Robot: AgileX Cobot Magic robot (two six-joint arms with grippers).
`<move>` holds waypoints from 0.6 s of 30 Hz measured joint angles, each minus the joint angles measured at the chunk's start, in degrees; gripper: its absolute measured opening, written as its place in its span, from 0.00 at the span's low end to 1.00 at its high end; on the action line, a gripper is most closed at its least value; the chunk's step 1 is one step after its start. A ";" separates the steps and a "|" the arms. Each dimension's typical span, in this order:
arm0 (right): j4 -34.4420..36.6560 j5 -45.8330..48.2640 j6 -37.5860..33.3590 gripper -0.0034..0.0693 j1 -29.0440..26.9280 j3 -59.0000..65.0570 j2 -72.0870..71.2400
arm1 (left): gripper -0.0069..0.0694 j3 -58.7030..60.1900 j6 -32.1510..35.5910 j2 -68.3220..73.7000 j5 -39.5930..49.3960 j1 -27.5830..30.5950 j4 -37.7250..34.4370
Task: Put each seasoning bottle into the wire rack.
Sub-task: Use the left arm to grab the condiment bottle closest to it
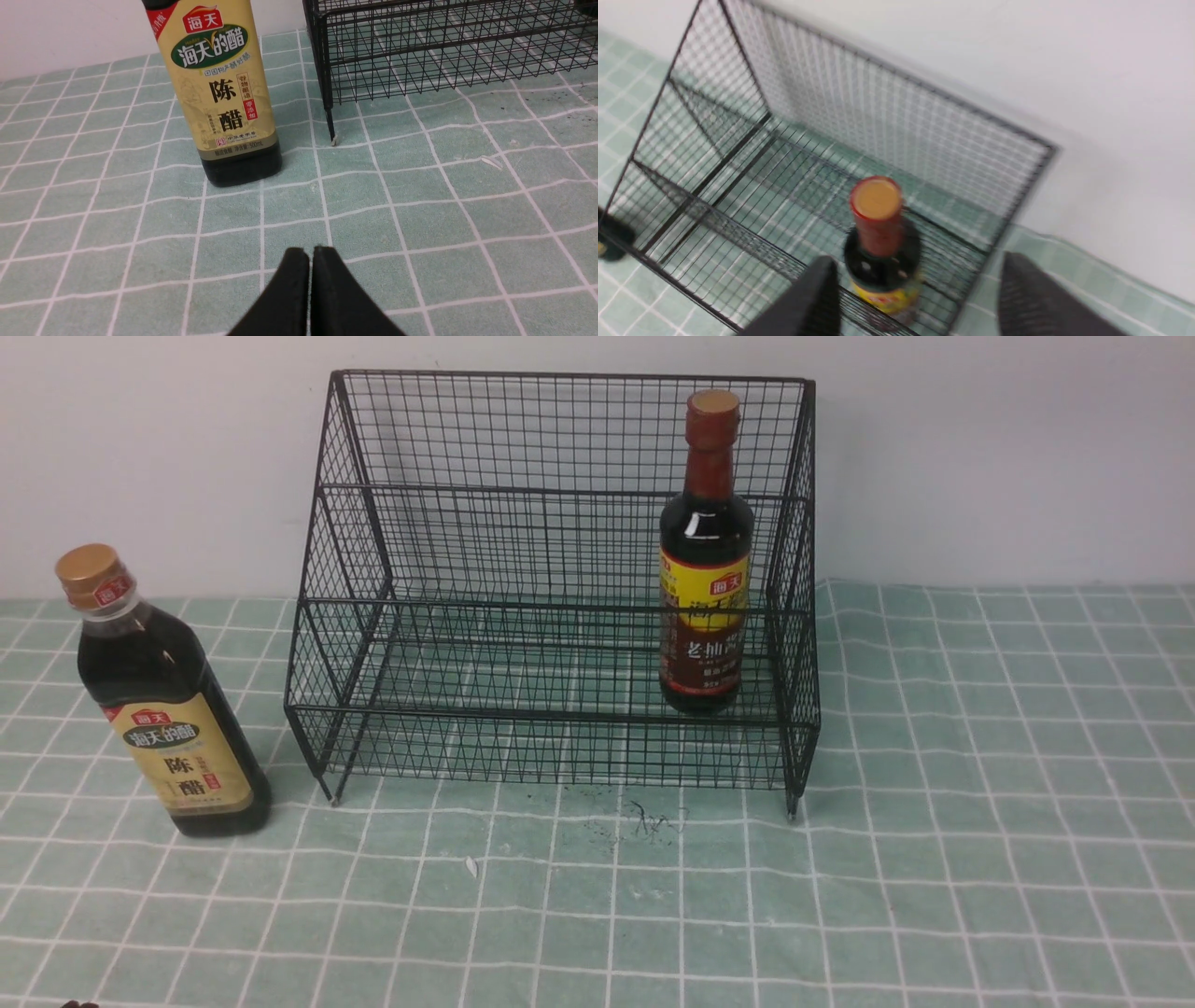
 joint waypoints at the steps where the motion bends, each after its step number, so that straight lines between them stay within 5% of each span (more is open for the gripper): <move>1: -3.42 1.53 1.81 0.39 0.00 0.00 -5.56 | 0.08 0.00 0.00 0.00 0.00 0.00 0.00; 2: -3.77 1.73 2.01 0.35 0.00 0.00 -6.19 | 0.08 0.00 0.00 0.00 0.00 0.00 0.00; 3: -6.44 1.92 3.97 0.20 0.00 0.76 -11.47 | 0.08 0.00 0.00 0.00 0.00 0.00 0.00; 6: -9.53 1.92 7.32 0.06 0.00 7.80 -22.93 | 0.08 0.00 0.00 0.00 0.00 0.00 0.00; 12: -9.26 -8.23 14.07 0.03 0.00 37.74 -48.83 | 0.08 0.00 0.00 0.00 0.00 0.00 0.00; 18: -9.56 -35.79 22.90 0.03 0.00 75.65 -75.91 | 0.08 0.00 0.00 0.00 0.00 0.00 0.00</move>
